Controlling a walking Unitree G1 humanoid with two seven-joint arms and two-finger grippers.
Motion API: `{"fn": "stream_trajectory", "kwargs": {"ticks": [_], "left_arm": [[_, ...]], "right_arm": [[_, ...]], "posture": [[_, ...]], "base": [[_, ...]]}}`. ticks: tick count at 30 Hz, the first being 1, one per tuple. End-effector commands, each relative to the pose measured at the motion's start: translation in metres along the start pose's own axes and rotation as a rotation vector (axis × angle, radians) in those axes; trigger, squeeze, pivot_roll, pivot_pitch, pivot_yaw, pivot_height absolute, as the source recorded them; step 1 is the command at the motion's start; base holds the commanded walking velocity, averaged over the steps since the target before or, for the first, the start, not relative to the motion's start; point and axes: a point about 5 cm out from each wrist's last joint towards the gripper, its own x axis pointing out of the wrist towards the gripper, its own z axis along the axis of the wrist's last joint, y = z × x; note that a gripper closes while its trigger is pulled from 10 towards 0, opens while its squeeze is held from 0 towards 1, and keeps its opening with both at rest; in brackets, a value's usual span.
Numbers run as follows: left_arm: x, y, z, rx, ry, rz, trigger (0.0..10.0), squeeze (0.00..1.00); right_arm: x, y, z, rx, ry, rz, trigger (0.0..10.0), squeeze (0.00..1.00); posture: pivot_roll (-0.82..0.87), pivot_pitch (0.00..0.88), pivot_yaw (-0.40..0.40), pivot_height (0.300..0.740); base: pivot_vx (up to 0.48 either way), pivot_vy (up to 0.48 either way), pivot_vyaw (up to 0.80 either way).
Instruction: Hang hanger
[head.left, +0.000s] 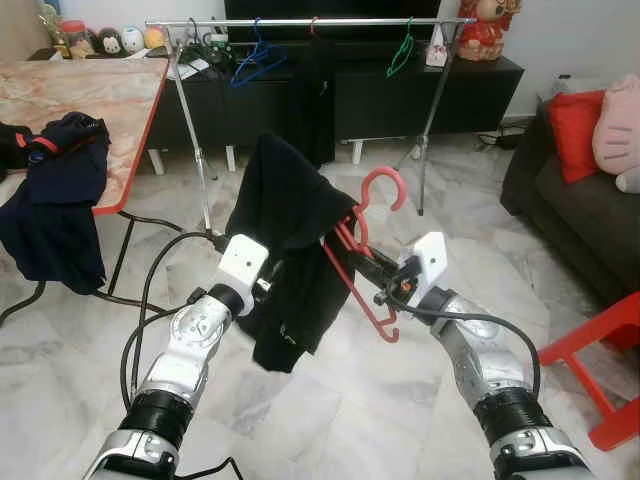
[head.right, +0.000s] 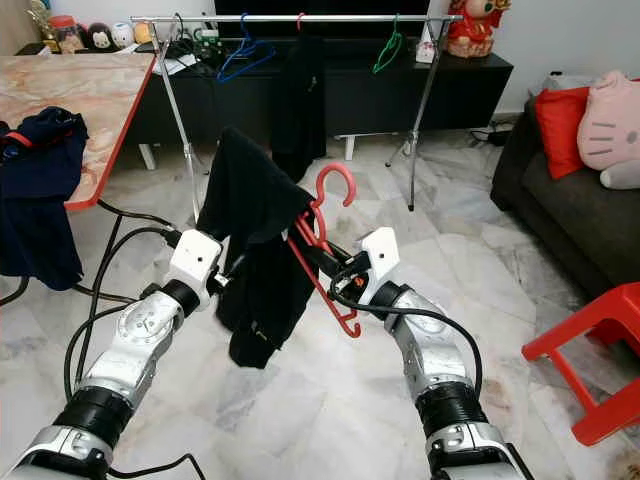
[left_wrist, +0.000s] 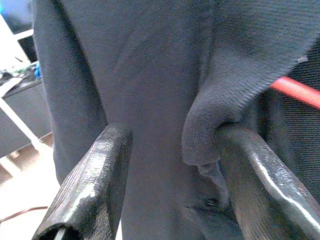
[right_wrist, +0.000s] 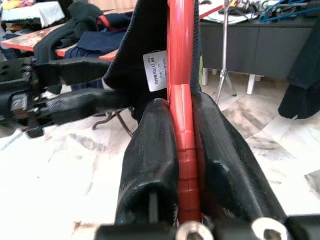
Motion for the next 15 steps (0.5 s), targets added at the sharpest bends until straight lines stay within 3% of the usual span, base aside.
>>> {"fn": "stream_trajectory", "kwargs": {"ticks": [1,15], "left_arm": [[0.005,0.001,0.005,0.027,-0.019,0.003,10.0,0.0],[0.006,-0.004,0.008,-0.012,-0.054,-0.115,10.0,0.0]], "right_arm": [[0.004,0.003,0.015,-0.037,-0.054,0.026,0.0,0.0],[0.005,0.008,0.004,-0.038,0.014,0.058,0.0,0.0]], "posture": [[-0.06,0.0,-0.087,0.74],[-0.06,0.0,-0.089,0.74]], "base": [[0.0,0.0,0.0],[0.0,0.0,0.0]]}}
